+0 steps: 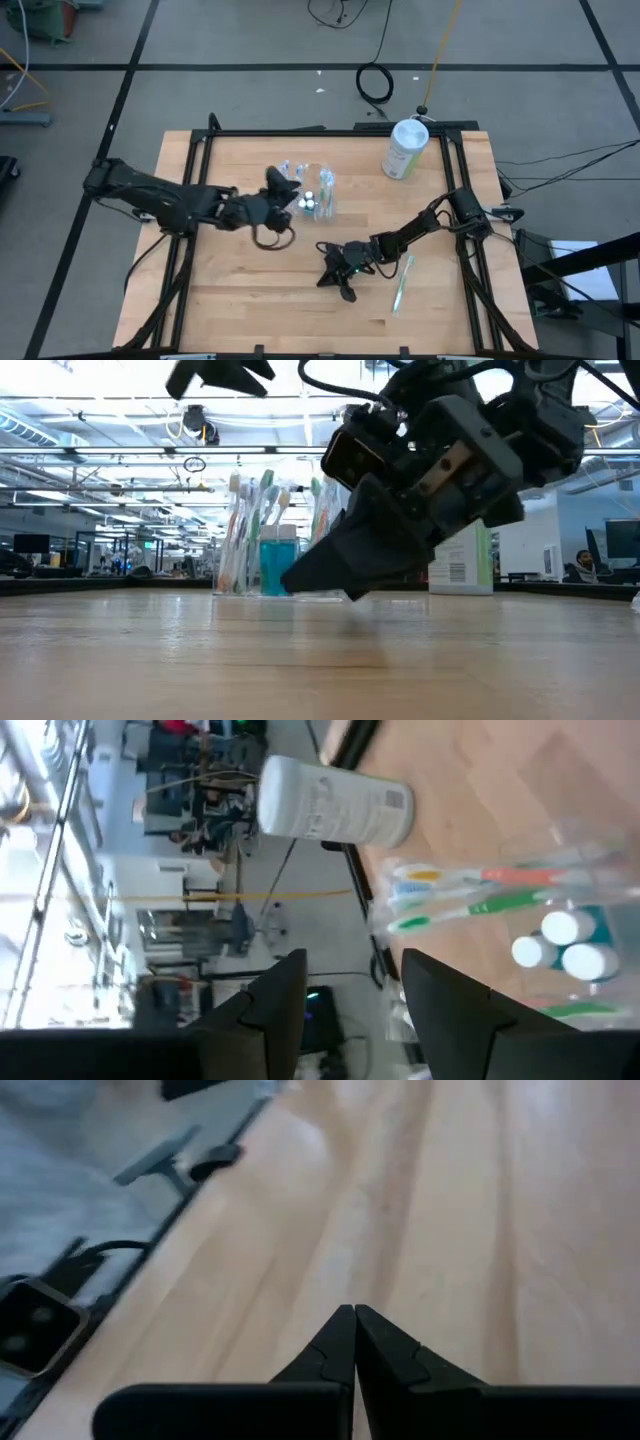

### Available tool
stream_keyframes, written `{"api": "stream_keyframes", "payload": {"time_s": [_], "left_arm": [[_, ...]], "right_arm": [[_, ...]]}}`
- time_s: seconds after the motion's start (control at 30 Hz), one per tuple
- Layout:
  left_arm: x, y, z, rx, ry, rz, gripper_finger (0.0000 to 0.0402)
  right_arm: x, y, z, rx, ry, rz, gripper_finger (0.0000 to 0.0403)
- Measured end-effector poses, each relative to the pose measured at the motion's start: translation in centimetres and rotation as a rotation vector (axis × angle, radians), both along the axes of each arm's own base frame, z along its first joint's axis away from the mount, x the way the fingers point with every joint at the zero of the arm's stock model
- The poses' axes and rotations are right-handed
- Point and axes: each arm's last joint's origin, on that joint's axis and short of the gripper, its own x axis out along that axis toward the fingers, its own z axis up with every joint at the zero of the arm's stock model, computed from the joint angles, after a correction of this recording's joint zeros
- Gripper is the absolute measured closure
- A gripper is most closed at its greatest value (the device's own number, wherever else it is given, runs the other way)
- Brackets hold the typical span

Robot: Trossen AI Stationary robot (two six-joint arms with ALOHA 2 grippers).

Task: Pick & Place toothbrushing station
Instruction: Put the green toothbrush into the transparent organizer

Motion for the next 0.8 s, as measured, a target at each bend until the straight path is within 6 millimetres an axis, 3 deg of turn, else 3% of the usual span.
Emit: {"api": "stream_keyframes", "payload": {"time_s": [0.1, 0.23, 0.37, 0.57, 0.8], "left_arm": [[-1.5, -0.1, 0.9, -0.083, -0.054, 0.021, 0.0231], [-2.8, -0.3, 1.6, -0.258, -0.166, 0.082, 0.0231], [-3.8, -0.5, 2.0, -0.45, -0.278, 0.16, 0.0231], [-5.0, -0.4, 1.6, -0.552, -0.278, 0.236, 0.0231], [-5.5, -0.4, 1.0, -0.576, -0.232, 0.276, 0.0231]], "right_arm": [[0.2, -0.4, 0.5, 0.022, -0.049, 0.083, 0.0402], [0.1, -0.4, 3.0, 0.058, -0.093, 0.122, 0.0394], [-1.0, -0.1, 5.6, 0.058, -0.001, 0.073, 0.0383], [-5.0, 0.2, 9.0, 0.033, 0.321, -0.234, 0.0368], [-10.1, 0.6, 9.8, 0.137, 0.741, -0.544, 0.033]]}}
